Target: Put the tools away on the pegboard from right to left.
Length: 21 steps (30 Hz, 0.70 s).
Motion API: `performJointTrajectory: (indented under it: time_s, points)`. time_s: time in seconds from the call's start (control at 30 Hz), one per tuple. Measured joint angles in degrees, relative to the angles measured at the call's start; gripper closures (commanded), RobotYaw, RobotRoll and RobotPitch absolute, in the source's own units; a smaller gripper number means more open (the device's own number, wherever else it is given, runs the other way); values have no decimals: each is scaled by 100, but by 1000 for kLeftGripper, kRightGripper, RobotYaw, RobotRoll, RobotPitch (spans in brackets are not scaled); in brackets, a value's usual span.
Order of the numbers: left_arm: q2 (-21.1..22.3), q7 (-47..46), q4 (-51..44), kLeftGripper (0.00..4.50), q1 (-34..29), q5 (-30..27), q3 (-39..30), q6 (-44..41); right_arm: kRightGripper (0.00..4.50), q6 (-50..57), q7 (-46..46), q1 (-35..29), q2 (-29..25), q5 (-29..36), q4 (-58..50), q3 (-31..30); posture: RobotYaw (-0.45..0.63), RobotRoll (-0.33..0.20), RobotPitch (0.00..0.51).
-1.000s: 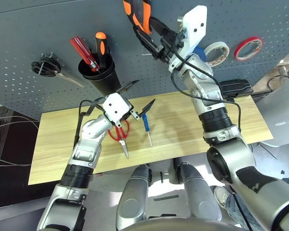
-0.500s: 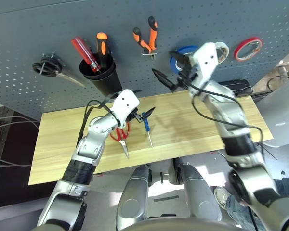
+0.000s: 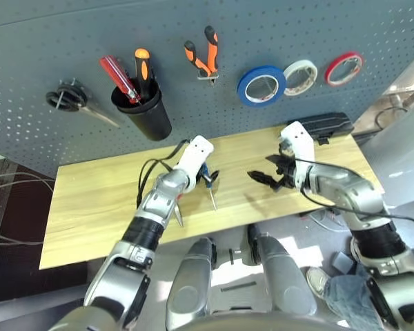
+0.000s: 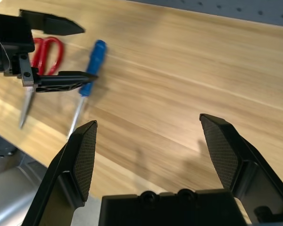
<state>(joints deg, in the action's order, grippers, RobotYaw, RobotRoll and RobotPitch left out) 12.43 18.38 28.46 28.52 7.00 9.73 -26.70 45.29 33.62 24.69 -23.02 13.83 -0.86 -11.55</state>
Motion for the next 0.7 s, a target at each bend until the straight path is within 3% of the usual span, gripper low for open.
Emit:
performJointTrajectory:
  time_s: [0.17,0.43,0.6,0.7]
  points:
    - [-322,-457,454,0,153,-65,-285,-402,27,-265,7,2,43,-169,270,-42,13,0,298]
    - [-579,-511,335,2676,102,-149,-275,-603,0,-424,60,207,60,-274,362,-38,23,0,284]
    - [-582,-551,-792,4417,-317,-283,-396,-715,0,-680,188,324,38,-311,437,-32,30,0,277]
    - [-471,-522,-1694,4466,-634,-402,-504,-725,0,-794,302,380,14,-312,447,-28,35,0,275]
